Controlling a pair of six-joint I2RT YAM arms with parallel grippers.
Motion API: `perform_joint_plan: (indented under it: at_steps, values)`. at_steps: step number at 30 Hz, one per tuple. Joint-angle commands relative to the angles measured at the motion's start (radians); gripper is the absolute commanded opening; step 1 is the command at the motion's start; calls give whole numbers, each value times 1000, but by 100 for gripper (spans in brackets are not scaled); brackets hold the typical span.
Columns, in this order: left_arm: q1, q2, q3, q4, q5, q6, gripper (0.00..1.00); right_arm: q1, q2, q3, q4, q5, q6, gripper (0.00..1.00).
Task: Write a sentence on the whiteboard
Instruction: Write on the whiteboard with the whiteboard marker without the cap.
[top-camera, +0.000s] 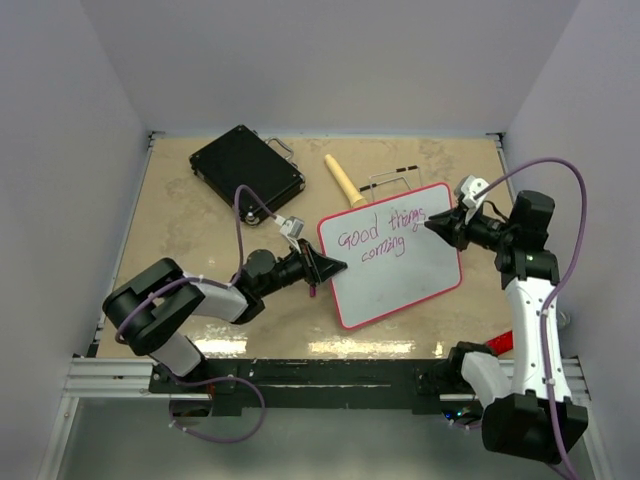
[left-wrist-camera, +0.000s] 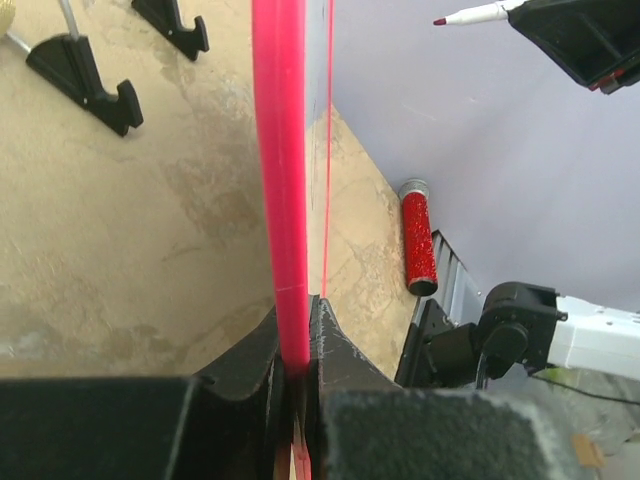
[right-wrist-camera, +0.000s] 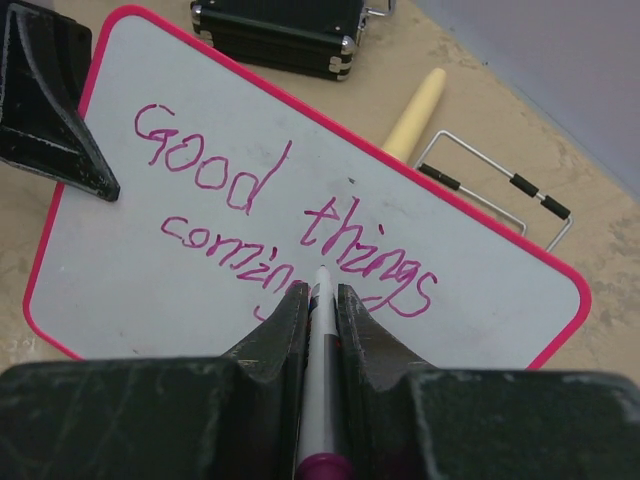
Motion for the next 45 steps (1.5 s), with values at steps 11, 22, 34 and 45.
perform_joint_plan:
  at_steps: [11,22,34,45]
  values:
    - [102,-133,130,-322,202,286,0,-40,-83,-4,-7,-147,-22,0]
    - [110,-135,119,-320,190,243,0,-40,-70,-7,-50,-184,-67,0]
    - [92,-244,65,-386,81,270,0,-69,-37,-7,-159,-256,-223,0]
    - [88,-287,50,-395,60,344,0,-169,-24,-16,-263,-310,-315,0]
